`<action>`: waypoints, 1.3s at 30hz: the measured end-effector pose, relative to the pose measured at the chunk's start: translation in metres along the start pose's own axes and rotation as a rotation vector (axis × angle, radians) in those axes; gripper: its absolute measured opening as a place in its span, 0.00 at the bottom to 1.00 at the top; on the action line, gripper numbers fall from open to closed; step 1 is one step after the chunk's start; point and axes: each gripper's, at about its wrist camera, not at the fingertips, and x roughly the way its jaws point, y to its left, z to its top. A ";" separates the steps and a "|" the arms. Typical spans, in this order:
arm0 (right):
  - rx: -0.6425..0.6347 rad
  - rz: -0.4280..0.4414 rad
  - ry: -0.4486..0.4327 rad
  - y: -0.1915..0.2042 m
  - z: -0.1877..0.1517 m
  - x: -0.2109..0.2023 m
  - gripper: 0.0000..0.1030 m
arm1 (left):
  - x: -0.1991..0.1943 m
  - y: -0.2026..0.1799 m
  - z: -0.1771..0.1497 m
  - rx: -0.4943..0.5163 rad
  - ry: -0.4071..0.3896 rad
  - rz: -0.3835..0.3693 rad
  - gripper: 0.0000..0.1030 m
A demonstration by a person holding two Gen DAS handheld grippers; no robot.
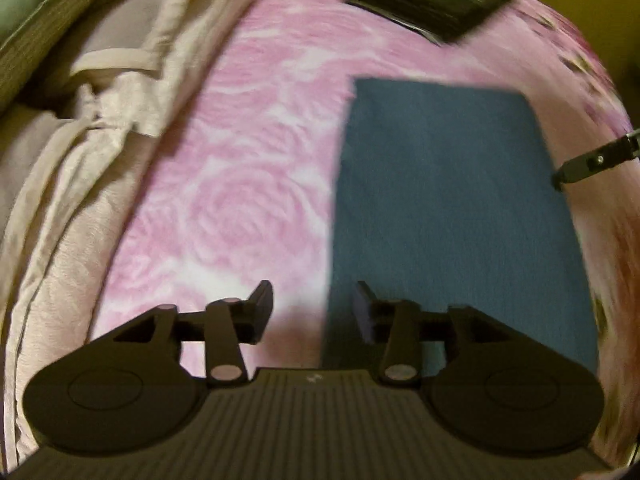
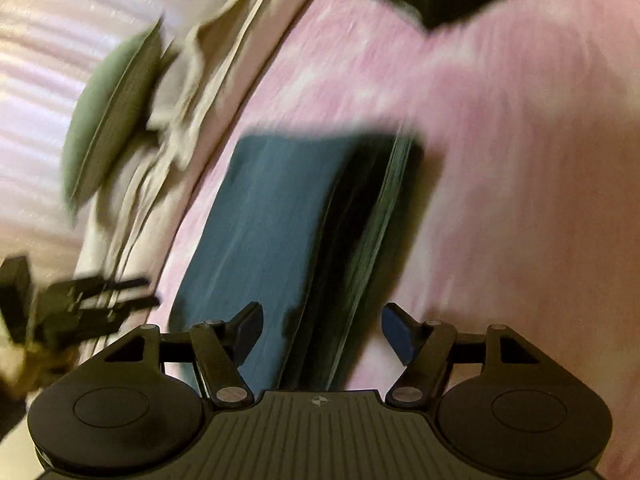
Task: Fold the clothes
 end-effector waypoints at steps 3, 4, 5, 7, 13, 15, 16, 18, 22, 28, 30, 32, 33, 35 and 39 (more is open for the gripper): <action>0.022 0.013 0.069 0.008 -0.050 0.006 0.82 | 0.008 -0.013 -0.029 0.036 0.047 -0.012 0.39; 0.030 0.017 0.093 0.011 -0.066 0.008 0.82 | 0.013 -0.015 -0.037 0.042 0.060 0.001 0.39; 0.037 0.021 0.116 0.013 -0.083 0.011 0.82 | 0.018 -0.015 -0.044 0.044 0.072 0.016 0.39; 0.052 0.029 0.158 0.018 -0.115 0.015 0.82 | 0.030 -0.012 -0.056 0.027 0.089 0.049 0.36; 0.088 0.031 0.158 0.026 -0.146 0.027 0.82 | 0.035 0.000 -0.074 -0.021 0.057 0.055 0.42; 0.132 0.036 0.142 0.024 -0.150 0.030 0.82 | 0.024 -0.009 -0.078 0.037 0.039 0.107 0.36; 0.162 0.040 0.128 0.023 -0.151 0.031 0.84 | 0.018 -0.013 -0.080 0.073 0.030 0.129 0.35; 0.219 0.047 0.099 0.023 -0.152 0.032 0.93 | 0.012 -0.021 -0.084 0.186 0.008 0.153 0.35; 0.281 0.037 0.054 0.030 -0.155 0.031 0.94 | 0.007 -0.032 -0.091 0.373 -0.020 0.163 0.36; 0.031 -0.073 -0.046 0.072 -0.155 0.013 0.94 | 0.021 -0.021 -0.082 0.389 -0.030 0.066 0.36; 0.018 -0.103 -0.063 0.073 -0.152 0.012 0.94 | 0.026 -0.022 -0.082 0.436 -0.034 0.080 0.39; -0.079 -0.180 -0.042 0.080 -0.156 0.015 0.94 | 0.031 -0.024 -0.081 0.484 -0.038 0.095 0.44; -0.162 -0.233 -0.032 0.086 -0.159 0.017 0.94 | 0.030 -0.028 -0.084 0.532 -0.047 0.116 0.43; -0.408 -0.343 -0.025 0.107 -0.171 0.019 0.94 | 0.023 -0.039 -0.097 0.643 -0.080 0.173 0.40; -0.974 -0.459 -0.066 0.160 -0.215 0.032 0.94 | 0.012 -0.059 -0.127 0.817 -0.155 0.252 0.41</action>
